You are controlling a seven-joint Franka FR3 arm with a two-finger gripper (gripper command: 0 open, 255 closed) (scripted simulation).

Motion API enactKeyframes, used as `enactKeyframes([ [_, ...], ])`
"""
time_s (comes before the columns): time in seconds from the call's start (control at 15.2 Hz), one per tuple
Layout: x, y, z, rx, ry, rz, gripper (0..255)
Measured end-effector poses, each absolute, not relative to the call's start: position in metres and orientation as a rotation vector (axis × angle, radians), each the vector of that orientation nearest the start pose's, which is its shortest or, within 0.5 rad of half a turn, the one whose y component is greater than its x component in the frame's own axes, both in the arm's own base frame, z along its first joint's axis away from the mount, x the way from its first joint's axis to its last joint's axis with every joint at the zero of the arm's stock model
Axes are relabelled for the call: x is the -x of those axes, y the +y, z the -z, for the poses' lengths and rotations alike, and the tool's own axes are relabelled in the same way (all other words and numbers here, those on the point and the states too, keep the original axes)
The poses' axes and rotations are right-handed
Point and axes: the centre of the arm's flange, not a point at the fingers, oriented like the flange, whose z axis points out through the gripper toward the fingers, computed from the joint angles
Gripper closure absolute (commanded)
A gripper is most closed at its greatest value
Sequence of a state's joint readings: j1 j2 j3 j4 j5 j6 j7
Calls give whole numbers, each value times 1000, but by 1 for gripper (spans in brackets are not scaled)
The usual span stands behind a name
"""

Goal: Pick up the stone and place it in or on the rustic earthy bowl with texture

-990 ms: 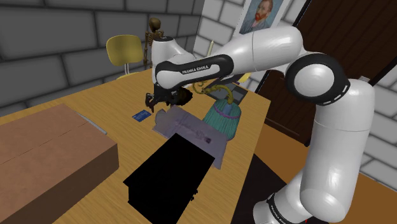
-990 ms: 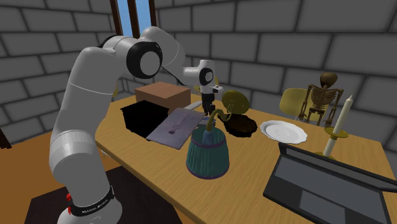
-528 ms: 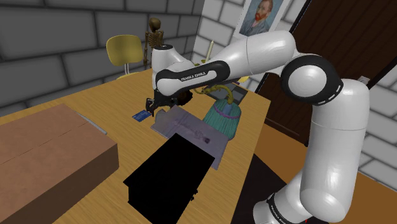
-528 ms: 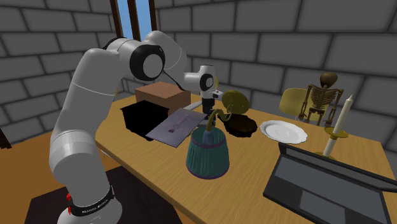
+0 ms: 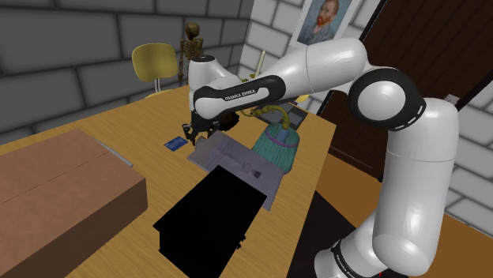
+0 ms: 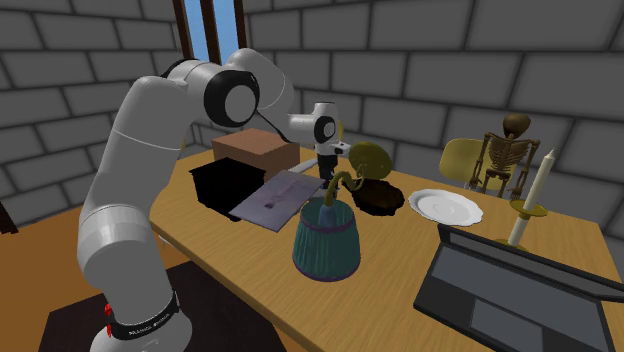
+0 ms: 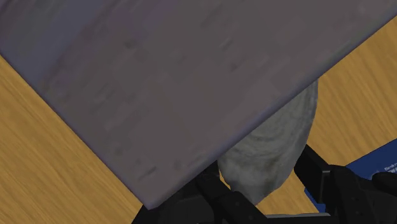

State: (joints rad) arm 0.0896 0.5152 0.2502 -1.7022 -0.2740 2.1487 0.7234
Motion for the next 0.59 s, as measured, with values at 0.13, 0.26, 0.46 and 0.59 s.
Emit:
enactKeyframes([
  [0.13,-636,195,-298,3227,416,19,255],
  [0.26,-636,195,-298,3227,416,19,255],
  [0.46,-636,195,-298,3227,416,19,255],
  [0.59,-636,196,-304,3227,415,17,255],
])
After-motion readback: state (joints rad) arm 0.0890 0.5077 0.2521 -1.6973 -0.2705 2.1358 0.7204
